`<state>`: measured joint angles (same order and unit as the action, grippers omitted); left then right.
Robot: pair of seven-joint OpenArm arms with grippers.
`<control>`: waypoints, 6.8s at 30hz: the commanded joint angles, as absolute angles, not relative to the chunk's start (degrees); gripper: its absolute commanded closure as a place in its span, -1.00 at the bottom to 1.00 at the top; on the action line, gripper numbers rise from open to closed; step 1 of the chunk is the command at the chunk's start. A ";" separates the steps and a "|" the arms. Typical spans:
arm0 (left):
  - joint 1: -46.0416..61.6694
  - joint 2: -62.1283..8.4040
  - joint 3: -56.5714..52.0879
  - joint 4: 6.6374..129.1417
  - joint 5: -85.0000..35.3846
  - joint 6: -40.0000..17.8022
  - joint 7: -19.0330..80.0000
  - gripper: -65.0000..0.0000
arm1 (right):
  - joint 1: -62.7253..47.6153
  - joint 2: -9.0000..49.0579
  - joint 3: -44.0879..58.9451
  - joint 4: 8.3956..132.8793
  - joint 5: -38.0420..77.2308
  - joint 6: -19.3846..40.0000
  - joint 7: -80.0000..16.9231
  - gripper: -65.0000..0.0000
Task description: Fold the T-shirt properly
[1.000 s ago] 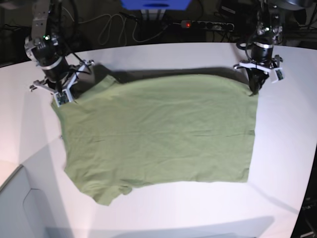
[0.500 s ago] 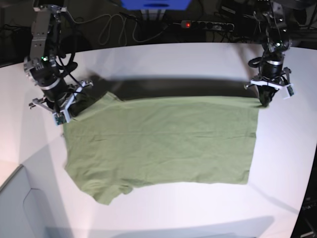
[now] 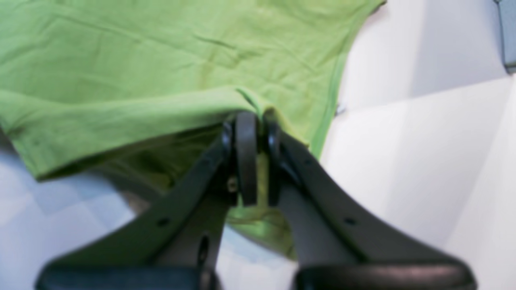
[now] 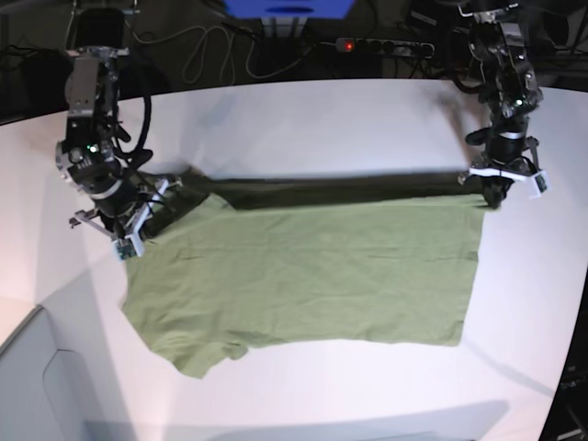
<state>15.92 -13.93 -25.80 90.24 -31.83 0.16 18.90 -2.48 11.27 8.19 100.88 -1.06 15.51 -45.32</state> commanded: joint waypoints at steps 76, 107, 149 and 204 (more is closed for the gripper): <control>3.82 -14.64 -25.80 82.77 -32.04 0.04 17.45 1.00 | -4.09 11.38 5.67 105.89 -0.66 16.04 -40.57 1.00; -0.84 -16.66 -22.55 78.64 -31.96 0.31 23.52 0.20 | 2.15 11.82 5.85 94.81 -0.66 16.04 -40.66 0.17; 4.35 -14.81 -26.51 75.38 -32.13 0.04 23.16 0.11 | -9.19 13.32 14.64 101.58 -0.57 16.04 -40.13 -0.19; 33.89 -8.84 -30.81 98.59 -32.66 -0.04 23.52 1.00 | -28.09 14.99 20.26 105.01 -0.48 20.79 -33.63 1.00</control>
